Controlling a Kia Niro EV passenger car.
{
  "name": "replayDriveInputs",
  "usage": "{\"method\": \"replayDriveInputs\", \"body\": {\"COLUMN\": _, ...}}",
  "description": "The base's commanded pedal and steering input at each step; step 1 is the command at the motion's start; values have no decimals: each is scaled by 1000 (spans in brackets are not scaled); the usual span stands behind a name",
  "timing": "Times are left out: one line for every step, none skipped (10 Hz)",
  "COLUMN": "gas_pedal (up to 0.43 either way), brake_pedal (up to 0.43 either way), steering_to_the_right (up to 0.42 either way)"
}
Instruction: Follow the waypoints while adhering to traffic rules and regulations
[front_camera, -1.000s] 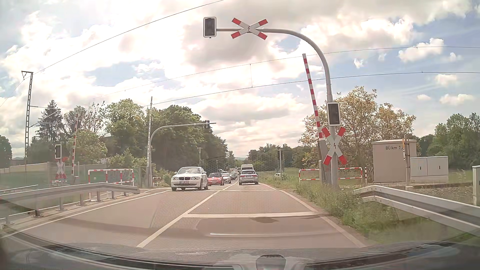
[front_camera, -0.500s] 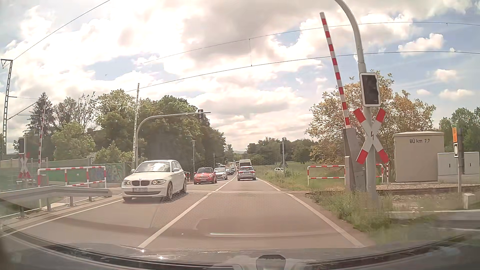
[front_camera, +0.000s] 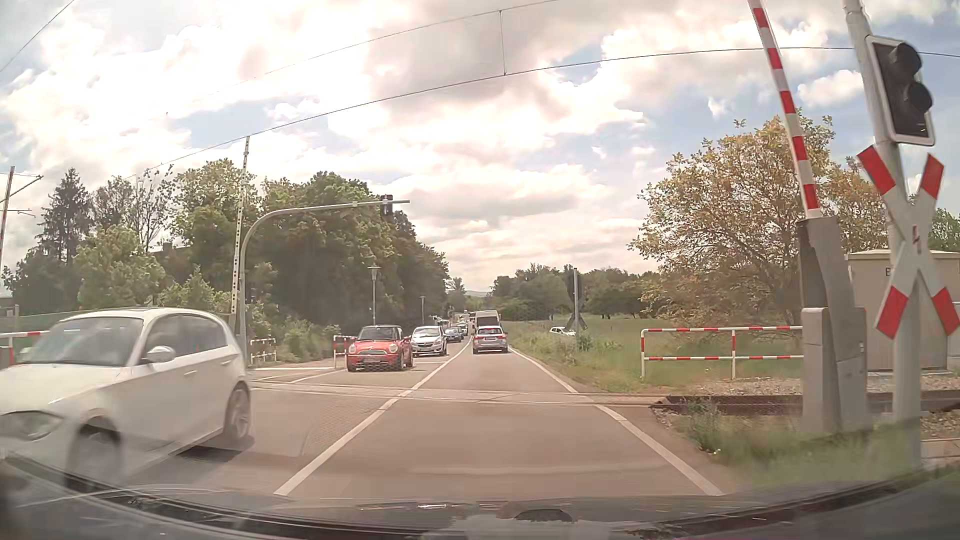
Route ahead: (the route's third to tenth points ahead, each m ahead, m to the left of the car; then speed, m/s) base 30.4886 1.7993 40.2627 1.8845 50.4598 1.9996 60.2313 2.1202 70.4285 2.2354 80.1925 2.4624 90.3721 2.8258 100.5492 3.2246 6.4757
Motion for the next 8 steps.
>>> {"method": "replayDriveInputs", "body": {"gas_pedal": 47, "brake_pedal": 0, "steering_to_the_right": -4}}
{"method": "replayDriveInputs", "body": {"gas_pedal": 47, "brake_pedal": 0, "steering_to_the_right": -4}}
{"method": "replayDriveInputs", "body": {"gas_pedal": 47, "brake_pedal": 0, "steering_to_the_right": -4}}
{"method": "replayDriveInputs", "body": {"gas_pedal": 47, "brake_pedal": 0, "steering_to_the_right": -5}}
{"method": "replayDriveInputs", "body": {"gas_pedal": 47, "brake_pedal": 0, "steering_to_the_right": -6}}
{"method": "replayDriveInputs", "body": {"gas_pedal": 47, "brake_pedal": 0, "steering_to_the_right": -6}}
{"method": "replayDriveInputs", "body": {"gas_pedal": 47, "brake_pedal": 0, "steering_to_the_right": -6}}
{"method": "replayDriveInputs", "body": {"gas_pedal": 47, "brake_pedal": 0, "steering_to_the_right": -6}}
